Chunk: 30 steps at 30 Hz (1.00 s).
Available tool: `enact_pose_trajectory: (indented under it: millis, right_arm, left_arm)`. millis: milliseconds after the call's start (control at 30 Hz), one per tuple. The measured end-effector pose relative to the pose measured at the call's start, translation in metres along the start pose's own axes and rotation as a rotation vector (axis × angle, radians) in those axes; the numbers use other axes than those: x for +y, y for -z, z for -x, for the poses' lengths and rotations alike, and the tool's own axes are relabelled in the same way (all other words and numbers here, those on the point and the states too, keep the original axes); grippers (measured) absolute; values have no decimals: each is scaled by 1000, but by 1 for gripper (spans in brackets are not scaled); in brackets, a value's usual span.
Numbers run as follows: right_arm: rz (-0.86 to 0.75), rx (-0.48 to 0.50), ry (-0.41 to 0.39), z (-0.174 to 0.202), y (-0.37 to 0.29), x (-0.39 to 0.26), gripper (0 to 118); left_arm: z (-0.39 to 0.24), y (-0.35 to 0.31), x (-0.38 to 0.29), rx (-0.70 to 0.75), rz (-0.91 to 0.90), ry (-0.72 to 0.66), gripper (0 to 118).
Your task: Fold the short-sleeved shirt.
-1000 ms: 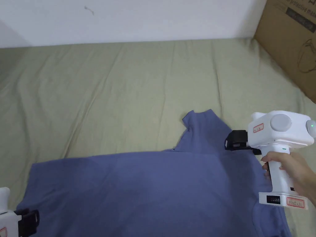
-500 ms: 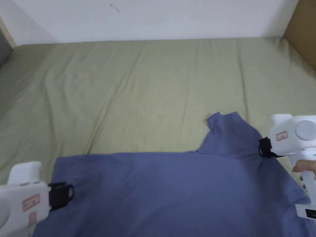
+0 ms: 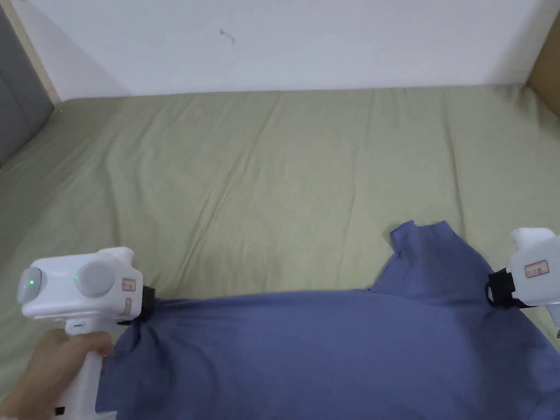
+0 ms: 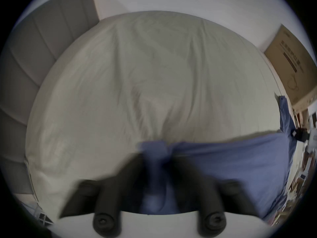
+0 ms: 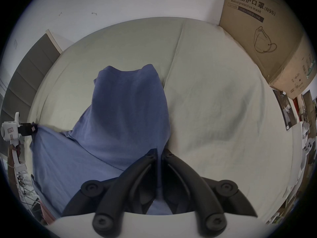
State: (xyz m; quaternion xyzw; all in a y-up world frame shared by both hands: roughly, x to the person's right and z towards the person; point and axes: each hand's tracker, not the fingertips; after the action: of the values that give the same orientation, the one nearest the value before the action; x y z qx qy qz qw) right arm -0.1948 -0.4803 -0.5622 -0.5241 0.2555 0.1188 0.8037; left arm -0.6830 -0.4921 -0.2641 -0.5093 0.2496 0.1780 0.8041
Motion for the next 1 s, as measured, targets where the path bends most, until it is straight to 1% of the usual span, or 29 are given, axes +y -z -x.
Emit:
enact_pose_trajectory:
  millis: [33,167,267,300,367,433,467,533,600,633,667,700,767,833,867,900,933,967,1000]
  right_arm:
    - [-6,24,18,0,-4,-1,5]
    - [-41,37,3,3,-40,-9,5]
    - [-83,104,16,-4,-81,-24,5]
    - [-95,103,14,-6,-93,-31,5]
    - [-128,89,-4,-9,-125,-53,5]
    - [-139,108,5,-13,-155,-79,5]
    - [-154,133,9,-15,-168,-96,5]
    - [-155,136,12,-14,-188,-132,5]
    - [-141,130,1,-13,-196,-173,5]
    - [-115,126,11,-13,-197,-192,5]
    - [-87,128,27,-13,-193,-210,5]
    - [-66,135,20,-12,-190,-227,5]
    - [-8,107,42,-8,-180,-263,5]
    - [23,96,36,-5,-165,-290,5]
    - [40,75,51,-5,-158,-302,5]
    - [35,84,57,-6,-151,-311,5]
    - [44,85,65,-6,-147,-316,12]
    - [56,53,65,-5,-145,-319,34]
    - [48,20,56,-3,-147,-321,51]
  left_arm:
    - [3,-6,0,-43,2,-50,1]
    - [1,-41,-11,-43,-34,6,1]
    - [7,-87,-27,-92,-109,2,1]
    - [10,-103,-33,-104,-134,-2,1]
    - [17,-141,-54,-115,-198,16,1]
    - [22,-174,-79,-119,-224,37,1]
    - [25,-188,-94,-122,-235,48,1]
    - [31,-207,-127,-135,-248,47,1]
    - [36,-215,-160,-140,-233,45,1]
    - [38,-212,-178,-124,-216,47,1]
    - [40,-210,-194,-102,-187,53,1]
    - [41,-207,-209,-97,-173,51,1]
    - [46,-192,-238,-94,-107,31,1]
    - [49,-178,-262,-100,-64,11,3]
    - [49,-170,-271,-101,-52,8,8]
    - [50,-164,-277,-94,-39,0,19]
    - [50,-160,-282,-62,-12,-6,37]
    - [51,-159,-283,-21,-11,2,62]
    - [53,-160,-284,2,-28,8,78]
